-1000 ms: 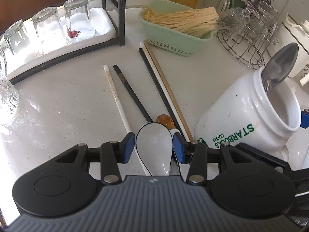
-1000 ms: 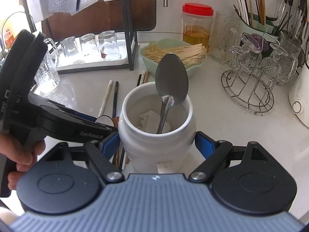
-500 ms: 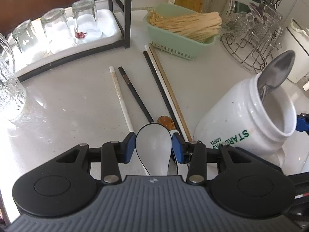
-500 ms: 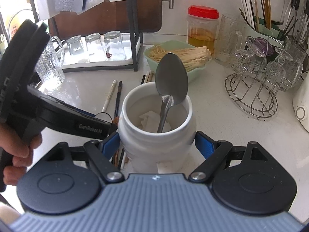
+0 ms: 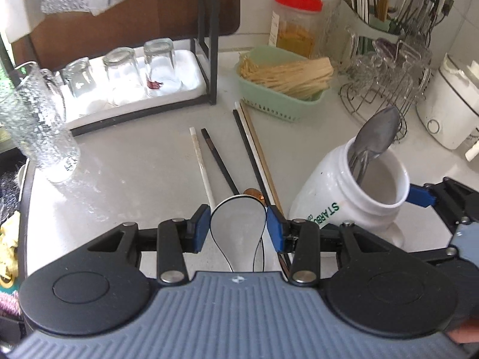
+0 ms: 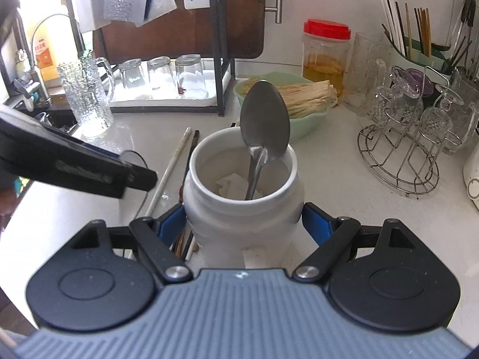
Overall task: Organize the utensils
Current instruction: 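Lift the white ceramic spoon with the left gripper and carry it over the mug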
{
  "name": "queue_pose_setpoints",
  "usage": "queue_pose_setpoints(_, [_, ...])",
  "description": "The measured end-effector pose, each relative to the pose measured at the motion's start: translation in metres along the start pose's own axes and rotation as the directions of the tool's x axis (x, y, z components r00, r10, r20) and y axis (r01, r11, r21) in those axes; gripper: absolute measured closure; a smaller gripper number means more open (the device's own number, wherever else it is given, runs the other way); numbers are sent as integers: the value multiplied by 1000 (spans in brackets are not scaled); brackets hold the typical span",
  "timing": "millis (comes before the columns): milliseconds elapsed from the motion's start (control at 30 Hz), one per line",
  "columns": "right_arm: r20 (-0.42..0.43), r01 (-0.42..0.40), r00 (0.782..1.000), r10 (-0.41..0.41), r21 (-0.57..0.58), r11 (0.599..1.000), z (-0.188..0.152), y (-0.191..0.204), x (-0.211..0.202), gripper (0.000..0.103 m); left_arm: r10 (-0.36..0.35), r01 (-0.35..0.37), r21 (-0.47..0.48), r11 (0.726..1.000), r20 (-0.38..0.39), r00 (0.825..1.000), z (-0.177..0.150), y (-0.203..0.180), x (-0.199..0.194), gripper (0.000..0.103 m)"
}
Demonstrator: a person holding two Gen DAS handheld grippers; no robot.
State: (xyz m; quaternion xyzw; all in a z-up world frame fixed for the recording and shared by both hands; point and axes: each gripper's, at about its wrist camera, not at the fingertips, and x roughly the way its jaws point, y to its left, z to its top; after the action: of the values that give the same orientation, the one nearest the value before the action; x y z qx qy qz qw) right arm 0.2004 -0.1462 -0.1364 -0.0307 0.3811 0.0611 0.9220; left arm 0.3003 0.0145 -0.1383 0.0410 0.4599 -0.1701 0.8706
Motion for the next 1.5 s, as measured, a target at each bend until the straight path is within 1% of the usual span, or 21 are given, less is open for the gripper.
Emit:
queue_pose_setpoints(200, [0, -48, 999, 48, -35, 998, -2, -9, -3, 17, 16, -17, -47, 999, -11, 1000, 5, 0, -14, 56])
queue_pose_setpoints(367, [-2, -74, 997, 74, -62, 995, -3, -17, -5, 17, 34, -34, -42, 999, 1, 999, 10, -11, -24, 57])
queue_pose_setpoints(400, [2, -83, 997, 84, -36, 996, -4, -18, -6, 17, 40, -39, -44, 998, 4, 999, 10, -13, -25, 57])
queue_pose_setpoints(433, [1, -86, 996, 86, -38, 996, -4, -19, -6, 17, 44, -44, -50, 998, 4, 999, 10, -14, -27, 57])
queue_pose_setpoints(533, [-6, -90, 996, 90, -40, 995, -4, -22, -8, 17, 51, -50, -68, 996, 5, 999, 9, -20, -31, 57])
queue_pose_setpoints(733, [0, -91, 996, 91, -39, 995, -6, -22, -9, 17, 67, -66, -72, 995, 10, 998, 6, -30, -37, 57])
queue_pose_setpoints(933, [5, -92, 996, 92, -40, 995, -7, -23, -10, 17, 81, -80, -82, 993, 7, 997, 5, -32, -39, 57])
queue_pose_setpoints(1233, [10, -100, 995, 100, -54, 994, -9, -24, -11, 16, 86, -85, -76, 993, 5, 996, 7, -35, -39, 57])
queue_pose_setpoints(1500, [14, -101, 995, 102, -59, 993, -8, -24, -11, 16, 76, -75, -54, 996, 15, 997, 14, -40, -52, 57])
